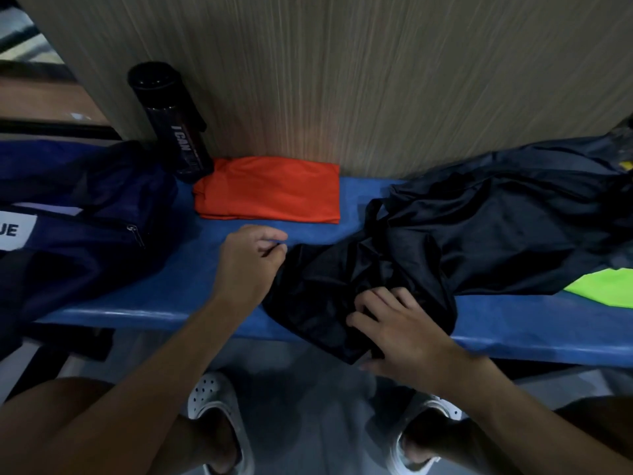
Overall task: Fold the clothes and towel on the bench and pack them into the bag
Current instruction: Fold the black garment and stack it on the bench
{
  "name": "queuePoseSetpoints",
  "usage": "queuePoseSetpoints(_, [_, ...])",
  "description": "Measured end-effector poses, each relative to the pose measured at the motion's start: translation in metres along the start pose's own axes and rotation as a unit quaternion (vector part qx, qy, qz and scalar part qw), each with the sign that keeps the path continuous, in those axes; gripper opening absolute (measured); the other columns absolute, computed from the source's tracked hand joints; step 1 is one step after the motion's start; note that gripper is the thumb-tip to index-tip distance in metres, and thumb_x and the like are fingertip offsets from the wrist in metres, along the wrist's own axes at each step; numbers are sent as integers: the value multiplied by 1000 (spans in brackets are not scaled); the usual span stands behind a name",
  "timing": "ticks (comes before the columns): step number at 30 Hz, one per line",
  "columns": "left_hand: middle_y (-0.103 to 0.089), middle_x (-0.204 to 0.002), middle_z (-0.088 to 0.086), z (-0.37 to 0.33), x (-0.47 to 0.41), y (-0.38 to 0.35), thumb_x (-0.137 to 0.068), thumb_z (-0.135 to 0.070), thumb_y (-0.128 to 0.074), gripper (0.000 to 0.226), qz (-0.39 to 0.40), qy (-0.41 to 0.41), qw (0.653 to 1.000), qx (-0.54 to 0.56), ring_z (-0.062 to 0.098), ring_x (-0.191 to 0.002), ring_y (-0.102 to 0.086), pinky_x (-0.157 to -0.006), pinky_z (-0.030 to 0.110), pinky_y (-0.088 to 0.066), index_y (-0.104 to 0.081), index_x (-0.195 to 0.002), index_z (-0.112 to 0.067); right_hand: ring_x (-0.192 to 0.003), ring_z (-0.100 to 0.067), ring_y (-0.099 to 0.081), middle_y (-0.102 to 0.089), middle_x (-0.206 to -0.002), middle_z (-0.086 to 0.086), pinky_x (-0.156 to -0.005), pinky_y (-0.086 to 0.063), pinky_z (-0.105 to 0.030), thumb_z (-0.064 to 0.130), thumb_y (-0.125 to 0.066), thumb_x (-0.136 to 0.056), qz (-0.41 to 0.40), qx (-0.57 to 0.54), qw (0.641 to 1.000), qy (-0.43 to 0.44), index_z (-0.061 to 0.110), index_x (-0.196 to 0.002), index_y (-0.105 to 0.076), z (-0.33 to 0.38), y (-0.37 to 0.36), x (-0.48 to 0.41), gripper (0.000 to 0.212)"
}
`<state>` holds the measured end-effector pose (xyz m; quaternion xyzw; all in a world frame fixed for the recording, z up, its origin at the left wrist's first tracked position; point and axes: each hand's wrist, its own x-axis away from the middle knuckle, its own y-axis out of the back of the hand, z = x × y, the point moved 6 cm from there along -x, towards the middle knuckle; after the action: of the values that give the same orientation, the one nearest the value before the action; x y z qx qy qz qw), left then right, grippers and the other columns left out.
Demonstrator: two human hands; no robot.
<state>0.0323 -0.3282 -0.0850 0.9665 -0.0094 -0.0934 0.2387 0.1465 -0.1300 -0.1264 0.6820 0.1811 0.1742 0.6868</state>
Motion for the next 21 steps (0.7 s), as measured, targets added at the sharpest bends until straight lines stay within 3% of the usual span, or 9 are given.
queuePoseSetpoints(3, [-72, -77, 0, -2, 0, 4, -87, 1, -69, 23, -9, 12, 1000, 14, 1, -67, -66, -63, 8, -49, -71, -92, -21, -92, -21, -54, -52, -99, 3, -82, -32, -36, 35, -72, -62, -21, 11, 1000, 10, 25, -98, -61, 0, 1, -3, 40])
queuePoseSetpoints(6, [-70, -77, -7, -18, -2, 12, -87, 4, -69, 23, -38, 2, 995, 90, -3, -69, -64, -67, 9, -48, -71, -94, -18, -92, -18, -55, -54, -95, 8, -85, -34, -35, 36, -56, -80, -58, -41, 997, 20, 25, -88, -64, 0, 9, -4, 15])
queuePoseSetpoints(9, [-70, -98, 0, -42, 0, 16, -84, 9, -69, 28, -39, -52, 985, 162, -1, -81, -65, -77, 13, -51, -70, -90, -17, -98, -13, -56, -59, -100, 10, -90, -37, -35, 47, -50, -92, -125, -154, 979, -44, 23, -98, -65, -6, 26, -9, 29])
queuePoseSetpoints(11, [-68, -102, 7, -54, 5, 9, -82, 13, -69, 29, 2, -89, 980, 179, 1, -85, -65, -79, 15, -52, -69, -89, -15, -106, -12, -56, -59, -111, 9, -93, -42, -35, 41, -54, -93, -195, -263, 938, -111, 21, -117, -59, -17, 44, -19, 32])
queuePoseSetpoints(13, [-66, -103, 10, -61, 11, -1, -81, 11, -70, 28, 57, -123, 973, 186, 5, -88, -65, -81, 17, -52, -69, -90, -15, -119, -8, -52, -56, -125, 7, -101, -41, -28, 28, -64, -89, -235, -371, 888, -137, 24, -136, -47, -26, 58, -32, 50])
queuePoseSetpoints(16, [-64, -106, 8, -64, 17, -12, -80, 4, -68, 23, 117, -138, 965, 192, 6, -90, -65, -85, 19, -51, -69, -94, -15, -136, -8, -39, -46, -145, 8, -111, -31, -22, 12, -65, -86, -179, -428, 881, -87, 31, -148, -34, -28, 74, -56, 72])
queuePoseSetpoints(18, [-63, -107, 5, -64, 17, -13, -80, 2, -68, 23, 131, -132, 963, 198, 8, -89, -65, -86, 20, -51, -68, -96, -14, -130, -4, -46, -55, -136, 8, -108, -34, -22, 6, -65, -87, -148, -447, 880, -54, 24, -138, -49, -27, 86, -70, 56])
queuePoseSetpoints(21, [-63, -101, 1, -59, 13, -9, -78, -4, -70, 27, 111, -101, 965, 214, 10, -83, -66, -84, 24, -53, -65, -101, -18, -96, 0, -61, -69, -98, 1, -92, -40, -14, 2, -65, -90, -145, -451, 880, -42, 9, -99, -67, -30, 100, -82, 12])
